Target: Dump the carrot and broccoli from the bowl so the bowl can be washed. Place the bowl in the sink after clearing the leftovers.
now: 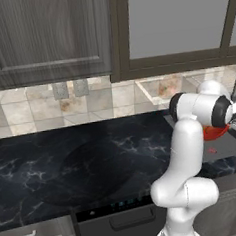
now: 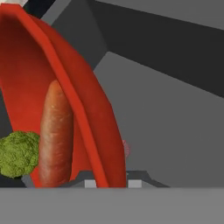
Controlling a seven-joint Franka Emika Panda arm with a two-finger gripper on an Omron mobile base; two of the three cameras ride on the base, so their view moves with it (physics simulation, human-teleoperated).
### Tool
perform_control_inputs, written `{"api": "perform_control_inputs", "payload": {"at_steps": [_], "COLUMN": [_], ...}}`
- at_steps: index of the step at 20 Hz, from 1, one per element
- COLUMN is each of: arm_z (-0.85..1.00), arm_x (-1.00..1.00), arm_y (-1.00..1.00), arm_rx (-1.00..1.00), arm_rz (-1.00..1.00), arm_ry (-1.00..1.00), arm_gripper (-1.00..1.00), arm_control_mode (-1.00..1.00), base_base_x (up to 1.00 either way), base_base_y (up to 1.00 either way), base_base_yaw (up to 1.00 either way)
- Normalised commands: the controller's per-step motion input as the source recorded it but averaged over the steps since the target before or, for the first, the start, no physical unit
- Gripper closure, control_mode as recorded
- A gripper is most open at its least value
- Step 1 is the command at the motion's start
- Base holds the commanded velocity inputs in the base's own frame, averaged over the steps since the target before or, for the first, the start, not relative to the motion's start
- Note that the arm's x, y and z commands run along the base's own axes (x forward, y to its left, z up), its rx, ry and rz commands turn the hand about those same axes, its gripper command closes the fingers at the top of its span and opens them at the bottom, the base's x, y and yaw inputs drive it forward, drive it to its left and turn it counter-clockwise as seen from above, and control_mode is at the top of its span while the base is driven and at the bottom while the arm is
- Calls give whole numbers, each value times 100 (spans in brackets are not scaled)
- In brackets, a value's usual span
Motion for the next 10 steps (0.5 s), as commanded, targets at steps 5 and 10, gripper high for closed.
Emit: {"api": "perform_control_inputs", "payload": {"at_steps": [5, 10], "arm_z": [-40, -18], "arm_x": [35, 37], "arm_y": [-6, -8], "arm_rx": [-20, -11], "arm_rz": [0, 0], "arm_ry": [0, 2], "arm_gripper": [100, 100], "arm_control_mode": [-100, -100], "base_base_x": [0, 0], "base_base_y": [0, 0], "base_base_yaw": [0, 0]}}
